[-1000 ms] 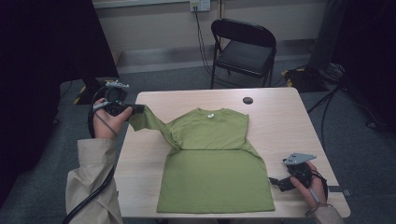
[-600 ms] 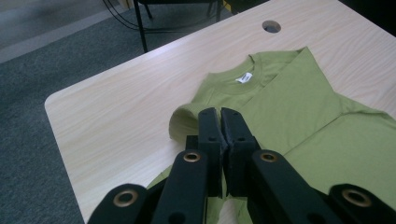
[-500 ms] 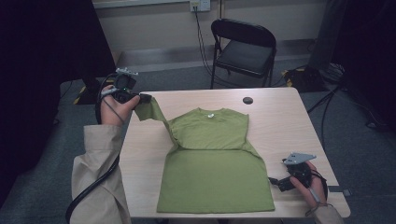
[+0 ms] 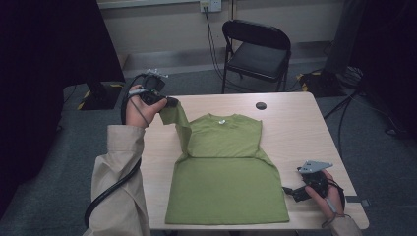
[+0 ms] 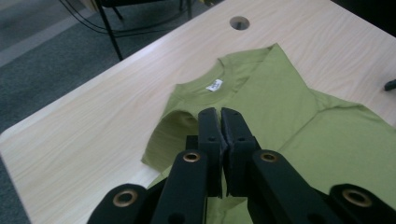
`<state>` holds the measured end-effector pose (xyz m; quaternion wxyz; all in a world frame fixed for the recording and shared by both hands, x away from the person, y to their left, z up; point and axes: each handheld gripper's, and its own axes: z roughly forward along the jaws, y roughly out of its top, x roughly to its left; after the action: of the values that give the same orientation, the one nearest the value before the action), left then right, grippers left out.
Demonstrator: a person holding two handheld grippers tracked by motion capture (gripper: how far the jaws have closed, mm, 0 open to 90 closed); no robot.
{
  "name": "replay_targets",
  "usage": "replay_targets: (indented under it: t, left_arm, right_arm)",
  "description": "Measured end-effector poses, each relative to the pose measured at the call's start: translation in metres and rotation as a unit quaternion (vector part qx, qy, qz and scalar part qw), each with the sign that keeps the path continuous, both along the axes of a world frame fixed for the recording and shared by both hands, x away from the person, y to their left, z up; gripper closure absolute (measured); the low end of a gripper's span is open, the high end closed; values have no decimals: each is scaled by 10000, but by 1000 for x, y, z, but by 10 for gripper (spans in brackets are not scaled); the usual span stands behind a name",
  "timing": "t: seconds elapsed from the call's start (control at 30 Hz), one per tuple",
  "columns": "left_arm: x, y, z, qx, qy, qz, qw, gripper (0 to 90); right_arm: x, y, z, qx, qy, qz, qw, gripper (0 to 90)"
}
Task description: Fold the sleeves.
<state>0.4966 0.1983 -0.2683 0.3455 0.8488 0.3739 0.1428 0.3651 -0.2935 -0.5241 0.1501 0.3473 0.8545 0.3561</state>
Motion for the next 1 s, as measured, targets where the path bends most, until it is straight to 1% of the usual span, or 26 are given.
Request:
replay_targets:
  t: [0.17,0.43,0.53,0.7,0.73,0.8,0.9,0.97,1.0]
  left_arm:
    - [4,-13,-2,37,59,-116,9999,877]
    - [9,-34,0,95,50,-305,9995,876]
    - [11,-43,0,161,67,-381,9991,877]
    - [15,-58,-2,244,128,-524,9982,876]
    - [15,-61,-2,233,135,-539,9982,877]
    - [16,-66,-3,269,142,-632,9975,877]
    - [18,-72,-5,301,176,-686,9970,876]
    - [18,-77,-6,358,233,-676,9968,875]
    - [18,-80,-8,390,242,-709,9964,875]
  right_arm:
    - [0,0,0,0,0,1,10000,0]
    - [0,0,0,-1,-2,2,10000,0]
    - [0,0,0,0,-1,2,10000,0]
    - [0,0,0,-1,-2,2,10000,0]
    - [0,0,0,-1,-2,2,10000,0]
    - [0,0,0,-1,-2,2,10000,0]
    - [0,0,0,0,1,1,10000,0]
    - [0,0,0,1,2,1,10000,0]
    - [0,0,0,0,0,1,10000,0]
